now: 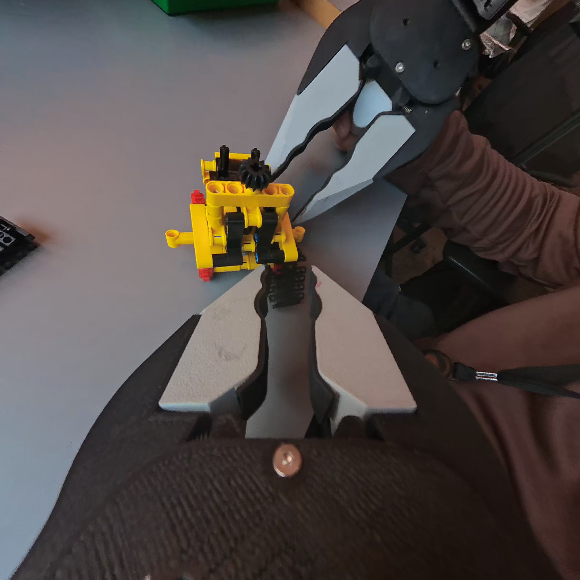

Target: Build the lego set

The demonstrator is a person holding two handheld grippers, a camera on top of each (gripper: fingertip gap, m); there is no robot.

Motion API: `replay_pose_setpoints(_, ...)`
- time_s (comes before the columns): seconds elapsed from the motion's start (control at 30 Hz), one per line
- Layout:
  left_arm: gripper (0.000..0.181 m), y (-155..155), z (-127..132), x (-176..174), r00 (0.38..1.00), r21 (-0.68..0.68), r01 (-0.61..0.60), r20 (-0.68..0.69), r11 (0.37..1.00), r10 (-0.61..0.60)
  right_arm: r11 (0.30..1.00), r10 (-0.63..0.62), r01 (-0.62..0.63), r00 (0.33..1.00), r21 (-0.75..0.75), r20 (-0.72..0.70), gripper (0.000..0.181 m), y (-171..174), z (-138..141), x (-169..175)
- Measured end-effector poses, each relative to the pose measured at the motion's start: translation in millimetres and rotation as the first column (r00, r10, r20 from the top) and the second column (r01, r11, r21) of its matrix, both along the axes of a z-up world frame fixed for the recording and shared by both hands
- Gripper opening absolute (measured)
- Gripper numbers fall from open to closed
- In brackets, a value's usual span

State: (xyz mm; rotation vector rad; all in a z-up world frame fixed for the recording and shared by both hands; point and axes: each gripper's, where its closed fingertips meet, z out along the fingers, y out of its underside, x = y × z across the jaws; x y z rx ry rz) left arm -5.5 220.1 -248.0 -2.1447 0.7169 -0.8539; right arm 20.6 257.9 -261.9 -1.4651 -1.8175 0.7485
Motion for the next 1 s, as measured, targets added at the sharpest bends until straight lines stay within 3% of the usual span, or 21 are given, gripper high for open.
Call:
replay_pose_setpoints(0.23,0.027,-5.1,-1.3,-6.4,1.000,-0.003,0.009,-0.010,1.000,-0.009,1.000,-0.014,0.015,0.999,0.019,-0.031,0.024,2.3,5.1,1.6)
replay_pose_setpoints(0.43,0.031,1.0,4.5,-39.1,0.998,0.047,-0.038,-0.040,0.998,0.040,0.998,-0.049,0.050,0.998,0.026,-0.049,0.025,8.7,7.8,2.9)
replay_pose_setpoints(0.8,0.043,57.4,32.1,-108.8,0.990,0.197,-0.090,-0.093,0.976,0.110,0.980,-0.188,0.195,0.973,0.039,-0.134,0.028,30.0,20.8,8.2)
replay_pose_setpoints(1.0,0.037,74.9,5.9,-122.4,0.990,0.181,-0.075,-0.103,0.981,0.095,0.961,-0.257,0.270,0.953,0.061,-0.161,0.028,44.4,24.4,13.2)
